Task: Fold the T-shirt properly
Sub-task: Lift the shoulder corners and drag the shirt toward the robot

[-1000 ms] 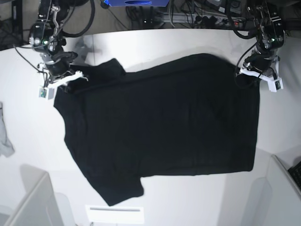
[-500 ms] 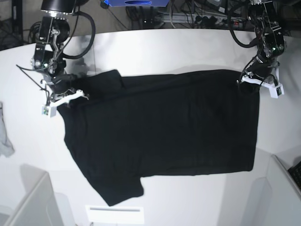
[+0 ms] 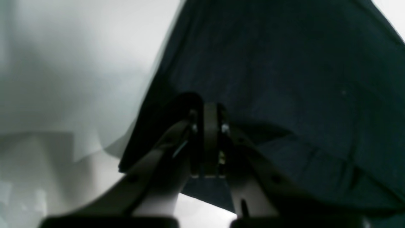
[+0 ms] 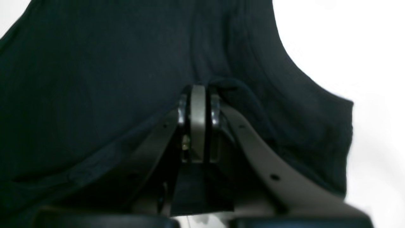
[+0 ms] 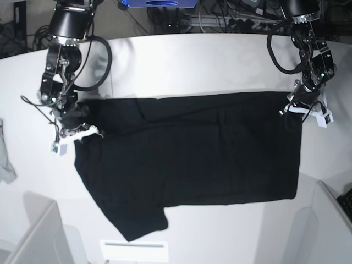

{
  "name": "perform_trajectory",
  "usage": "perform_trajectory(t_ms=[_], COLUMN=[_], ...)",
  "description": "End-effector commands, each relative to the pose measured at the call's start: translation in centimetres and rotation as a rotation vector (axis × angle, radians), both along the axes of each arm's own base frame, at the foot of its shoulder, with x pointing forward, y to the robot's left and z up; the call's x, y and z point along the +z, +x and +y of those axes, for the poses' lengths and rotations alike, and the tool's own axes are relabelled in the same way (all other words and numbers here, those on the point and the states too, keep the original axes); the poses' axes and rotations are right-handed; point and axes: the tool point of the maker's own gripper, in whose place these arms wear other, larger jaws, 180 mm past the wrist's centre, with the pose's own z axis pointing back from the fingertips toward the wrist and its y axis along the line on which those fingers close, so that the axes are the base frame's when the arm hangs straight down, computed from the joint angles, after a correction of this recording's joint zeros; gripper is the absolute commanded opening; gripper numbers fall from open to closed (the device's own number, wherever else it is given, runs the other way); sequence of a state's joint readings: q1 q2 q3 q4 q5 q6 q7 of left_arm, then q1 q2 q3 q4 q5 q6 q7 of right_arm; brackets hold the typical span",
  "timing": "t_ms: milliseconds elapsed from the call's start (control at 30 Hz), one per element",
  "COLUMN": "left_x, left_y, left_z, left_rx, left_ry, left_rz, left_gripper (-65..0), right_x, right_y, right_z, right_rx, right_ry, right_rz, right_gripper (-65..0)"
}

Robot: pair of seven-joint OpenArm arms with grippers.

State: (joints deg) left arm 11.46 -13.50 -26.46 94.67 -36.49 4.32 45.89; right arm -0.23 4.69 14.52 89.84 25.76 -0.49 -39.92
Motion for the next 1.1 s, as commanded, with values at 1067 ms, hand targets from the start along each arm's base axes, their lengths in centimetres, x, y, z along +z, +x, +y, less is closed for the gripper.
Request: perform_trajectory(t_ms=[1067], left_x=[1.6], left_y=[4.5], left_z=[2.4], left_rx=[0.030], left_ry=[0.050], left_rz=[-0.060], left_gripper=[-65.0], right_x=[0.3], right_y=[6.0], right_z=[-0.5], right_rx=[0.059], right_ry=[-0.051], right_rz=[-0.011], right_gripper=[-65.0])
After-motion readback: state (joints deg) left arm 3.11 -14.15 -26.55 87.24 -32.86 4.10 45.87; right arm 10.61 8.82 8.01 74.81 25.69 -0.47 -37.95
